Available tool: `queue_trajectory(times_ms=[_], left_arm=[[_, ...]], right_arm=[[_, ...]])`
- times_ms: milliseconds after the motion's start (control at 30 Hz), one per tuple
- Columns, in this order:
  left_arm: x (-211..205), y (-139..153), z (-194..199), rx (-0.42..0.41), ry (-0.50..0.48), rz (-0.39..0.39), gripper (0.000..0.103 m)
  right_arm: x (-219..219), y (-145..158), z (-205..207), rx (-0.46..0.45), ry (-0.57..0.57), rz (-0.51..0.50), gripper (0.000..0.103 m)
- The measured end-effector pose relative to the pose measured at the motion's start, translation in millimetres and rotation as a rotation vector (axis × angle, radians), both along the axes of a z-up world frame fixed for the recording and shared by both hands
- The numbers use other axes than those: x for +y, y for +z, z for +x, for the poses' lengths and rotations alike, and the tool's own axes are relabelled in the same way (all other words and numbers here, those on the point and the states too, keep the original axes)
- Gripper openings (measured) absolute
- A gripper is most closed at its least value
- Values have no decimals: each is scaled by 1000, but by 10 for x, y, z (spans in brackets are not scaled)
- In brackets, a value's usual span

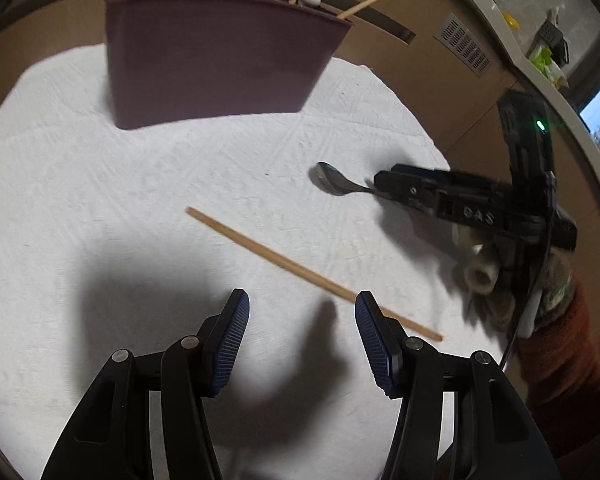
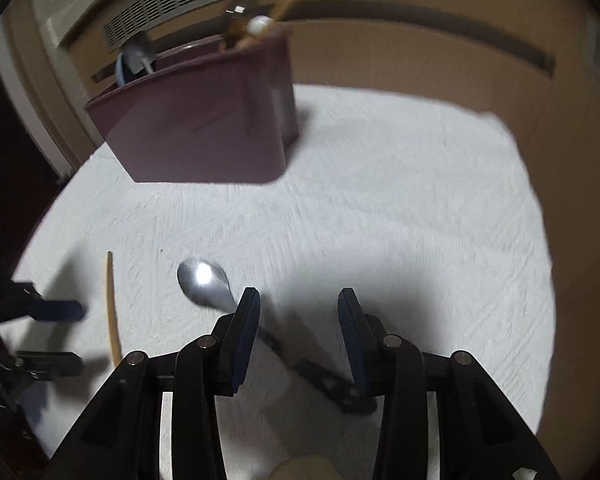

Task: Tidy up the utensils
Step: 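Reach the left tool toward the wooden chopstick while the right tool grasps the face-handled metal spoon, then grasp the wooden chopstick with the left tool while the right tool lifts the metal spoon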

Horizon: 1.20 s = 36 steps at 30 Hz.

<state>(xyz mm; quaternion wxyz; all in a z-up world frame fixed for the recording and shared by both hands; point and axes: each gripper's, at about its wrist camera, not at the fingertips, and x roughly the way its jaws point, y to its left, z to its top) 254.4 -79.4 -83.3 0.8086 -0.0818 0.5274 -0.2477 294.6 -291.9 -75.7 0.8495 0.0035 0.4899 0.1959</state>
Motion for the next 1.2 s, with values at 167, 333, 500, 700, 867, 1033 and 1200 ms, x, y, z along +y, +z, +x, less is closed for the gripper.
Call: queue_trajectory(times_ms=[167, 333, 500, 700, 867, 1033, 1200], left_arm=[[-320, 2, 137, -28, 6, 29, 57], [-756, -40, 108, -159, -15, 263, 59], [-830, -63, -7, -233, -74, 358, 64], [-252, -71, -44, -222, -34, 368, 64], [348, -77, -26, -169, 65, 337, 64], [710, -42, -3, -125, 139, 235, 64], [517, -58, 48, -118, 120, 190, 64]], right_arm=[[-77, 17, -437, 10, 31, 21, 39], [-119, 66, -654, -58, -17, -86, 38], [-108, 87, -586, -101, -1, -168, 38], [57, 37, -647, -105, 29, -206, 38], [315, 55, -677, -124, 99, -221, 38], [596, 35, -378, -107, 179, -182, 38], [732, 35, -68, -86, 162, -160, 27]])
